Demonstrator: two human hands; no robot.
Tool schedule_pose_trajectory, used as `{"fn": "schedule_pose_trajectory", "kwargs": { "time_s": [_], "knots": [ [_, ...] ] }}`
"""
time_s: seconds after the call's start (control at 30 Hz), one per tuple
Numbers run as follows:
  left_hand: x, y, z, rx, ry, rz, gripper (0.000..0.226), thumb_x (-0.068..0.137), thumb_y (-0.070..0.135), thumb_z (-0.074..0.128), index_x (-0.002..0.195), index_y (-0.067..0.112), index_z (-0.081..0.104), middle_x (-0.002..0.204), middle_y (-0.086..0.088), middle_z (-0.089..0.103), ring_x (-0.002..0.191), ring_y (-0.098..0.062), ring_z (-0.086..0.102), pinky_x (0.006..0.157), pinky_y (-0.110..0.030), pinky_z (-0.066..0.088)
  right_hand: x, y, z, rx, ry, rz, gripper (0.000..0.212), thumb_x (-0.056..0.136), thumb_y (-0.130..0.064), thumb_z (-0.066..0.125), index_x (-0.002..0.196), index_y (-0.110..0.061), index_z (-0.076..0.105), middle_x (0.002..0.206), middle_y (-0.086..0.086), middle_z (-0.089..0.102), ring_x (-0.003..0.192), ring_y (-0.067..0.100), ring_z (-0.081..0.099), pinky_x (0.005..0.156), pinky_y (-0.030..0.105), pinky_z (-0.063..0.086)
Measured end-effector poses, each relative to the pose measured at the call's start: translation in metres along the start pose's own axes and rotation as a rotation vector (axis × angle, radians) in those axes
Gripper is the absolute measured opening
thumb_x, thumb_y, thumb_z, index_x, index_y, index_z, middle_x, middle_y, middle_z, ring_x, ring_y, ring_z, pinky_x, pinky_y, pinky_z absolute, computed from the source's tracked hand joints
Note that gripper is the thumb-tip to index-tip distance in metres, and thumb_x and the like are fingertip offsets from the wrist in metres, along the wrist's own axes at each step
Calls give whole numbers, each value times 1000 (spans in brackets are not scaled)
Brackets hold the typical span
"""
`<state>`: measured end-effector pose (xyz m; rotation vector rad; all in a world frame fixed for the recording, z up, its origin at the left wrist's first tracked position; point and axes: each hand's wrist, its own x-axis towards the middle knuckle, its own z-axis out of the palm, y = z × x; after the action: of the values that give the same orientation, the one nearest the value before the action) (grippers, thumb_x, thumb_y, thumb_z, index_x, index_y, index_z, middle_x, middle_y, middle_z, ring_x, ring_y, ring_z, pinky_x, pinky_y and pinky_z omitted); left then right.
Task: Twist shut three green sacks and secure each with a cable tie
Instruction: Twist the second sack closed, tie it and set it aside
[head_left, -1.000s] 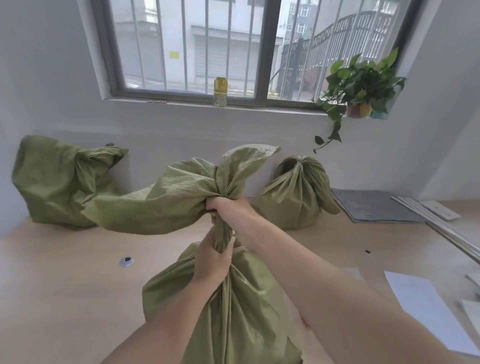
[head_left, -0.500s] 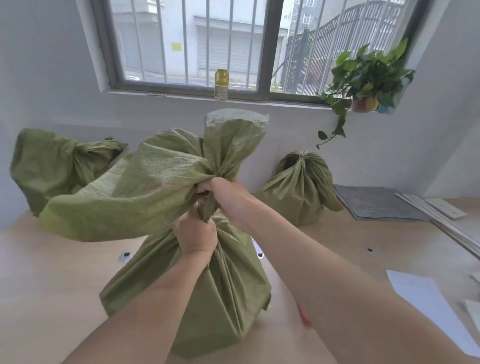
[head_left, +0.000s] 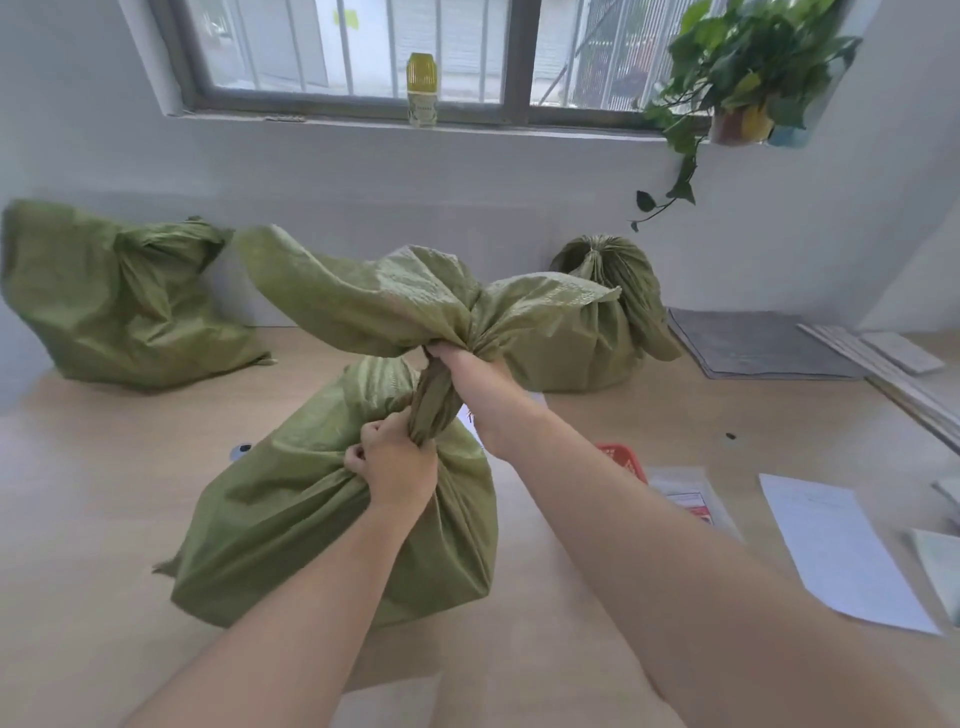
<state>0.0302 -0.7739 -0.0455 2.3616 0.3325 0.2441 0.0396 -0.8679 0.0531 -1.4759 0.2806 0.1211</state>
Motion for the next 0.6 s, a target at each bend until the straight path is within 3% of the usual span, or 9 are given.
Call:
{"fn": "schedule_pose_trajectory", "kwargs": {
  "time_s": [0.07,0.13,0.23,0.4,0.53,0.6],
  "knots": [
    [-13,7,4,-93,-109,-28,25,93,31,59,71,24,49,81,11,51,121,-25,47,114,-50,20,-10,3,-13,-4,19,31,58,87,-43,75,138,-25,53,118,-7,68,103,12,62,89,29,42],
    [-27,16,7,-148,-226,-62,28,83,52,66,84,27,54,99,8,58,123,-26,49,116,-52,22,-23,6,-27,27,28,65,56,90,-45,73,138,-25,53,117,-7,65,93,7,58,86,29,41],
    [-49,27,9,-141,-383,-149,50,64,56,62,105,29,54,127,-4,52,130,-31,45,117,-51,25,-45,17,-44,0,70,79,61,85,-51,77,135,-25,55,121,-6,66,106,14,61,89,32,42],
    [-85,41,26,-71,-274,-226,28,87,41,58,106,22,48,142,-7,46,146,-23,27,121,-48,15,-88,57,-81,-123,96,36,54,80,-52,81,122,-23,61,115,-10,68,109,9,64,74,21,44],
    [-128,46,56,31,-222,-162,46,91,48,53,121,12,55,137,-4,51,144,-20,27,117,-49,13,-129,111,-116,-191,260,80,70,80,-61,69,135,-19,58,135,-1,62,128,19,56,102,35,44],
    [-152,48,70,80,-227,-123,49,93,47,53,124,9,55,136,-4,51,142,-23,30,116,-49,14,-146,134,-141,-169,360,97,41,94,-49,58,124,-24,66,122,-2,67,119,19,59,98,35,43]
  ]
}}
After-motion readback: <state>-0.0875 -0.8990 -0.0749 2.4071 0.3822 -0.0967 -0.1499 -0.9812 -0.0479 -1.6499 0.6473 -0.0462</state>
